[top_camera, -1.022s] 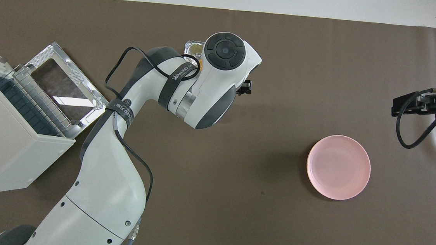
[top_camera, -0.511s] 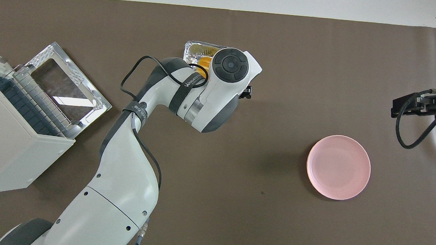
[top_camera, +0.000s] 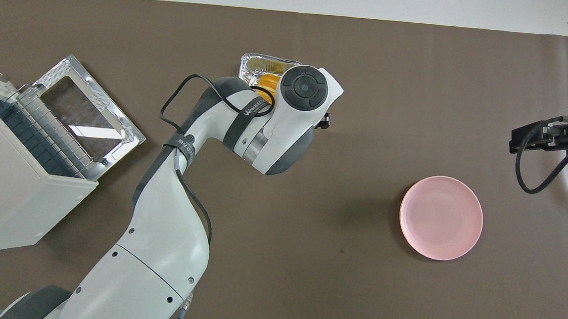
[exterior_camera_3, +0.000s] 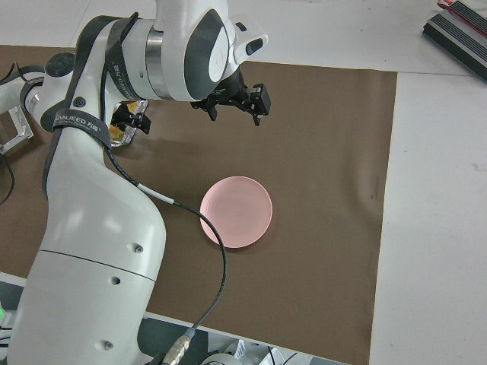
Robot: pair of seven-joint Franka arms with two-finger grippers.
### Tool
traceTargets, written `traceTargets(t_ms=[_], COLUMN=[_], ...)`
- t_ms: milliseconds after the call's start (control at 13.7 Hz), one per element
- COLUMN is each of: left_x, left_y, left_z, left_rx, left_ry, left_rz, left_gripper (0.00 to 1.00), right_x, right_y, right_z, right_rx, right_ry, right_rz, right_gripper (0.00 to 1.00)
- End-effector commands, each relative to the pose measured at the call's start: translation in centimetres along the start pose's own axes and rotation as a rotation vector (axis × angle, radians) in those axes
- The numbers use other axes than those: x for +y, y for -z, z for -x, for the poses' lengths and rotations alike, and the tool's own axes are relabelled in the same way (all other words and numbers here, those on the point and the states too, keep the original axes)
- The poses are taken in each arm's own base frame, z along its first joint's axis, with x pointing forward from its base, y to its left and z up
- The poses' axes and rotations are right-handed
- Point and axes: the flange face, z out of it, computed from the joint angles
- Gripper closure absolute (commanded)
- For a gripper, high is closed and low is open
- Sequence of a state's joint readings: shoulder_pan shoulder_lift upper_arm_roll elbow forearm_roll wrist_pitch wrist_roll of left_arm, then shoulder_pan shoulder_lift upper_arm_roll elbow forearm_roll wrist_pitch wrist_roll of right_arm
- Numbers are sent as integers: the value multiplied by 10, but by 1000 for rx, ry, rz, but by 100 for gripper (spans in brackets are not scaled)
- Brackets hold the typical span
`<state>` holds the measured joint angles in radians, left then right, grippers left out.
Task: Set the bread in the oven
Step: 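Grasp the foil tray rim with the left gripper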
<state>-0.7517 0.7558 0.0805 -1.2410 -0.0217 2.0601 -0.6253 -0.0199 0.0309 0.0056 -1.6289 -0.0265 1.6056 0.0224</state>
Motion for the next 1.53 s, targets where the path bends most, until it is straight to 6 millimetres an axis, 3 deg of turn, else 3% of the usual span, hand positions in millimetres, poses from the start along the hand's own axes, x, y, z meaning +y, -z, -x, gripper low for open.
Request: traceTargets(t_ms=[0, 146, 584, 657, 730, 803, 1096, 1315, 1461], left_x=[-3, -3, 1, 1, 1, -4, -15, -55, -77], left_y=[1, 1, 2, 2, 3, 3, 17, 53, 88], left_z=[4, 6, 10, 10, 9, 6, 0, -21, -29], left_rx=[-3, -19, -26, -26, -24, -21, -35, -36, -18], left_ry=[11, 27, 53, 52, 85, 91, 131, 229, 291], left_rz=[-36, -48, -51, -53, -50, -54, -55, -63, -74], left_gripper=[16, 21, 50, 59, 96, 100, 100, 100, 100], right_x=[2, 2, 2, 2, 2, 2, 2, 2, 2], right_y=[0, 0, 0, 0, 0, 0, 0, 0, 0], right_z=[7, 7, 7, 7, 7, 7, 7, 7, 7], right_rx=[-7, -7, -7, -7, -7, -7, -7, -7, -7], right_ry=[19, 19, 19, 19, 19, 19, 19, 19, 19], right_rz=[10, 10, 10, 10, 10, 10, 10, 10, 10], right_gripper=[0, 0, 0, 0, 0, 0, 0, 0, 0])
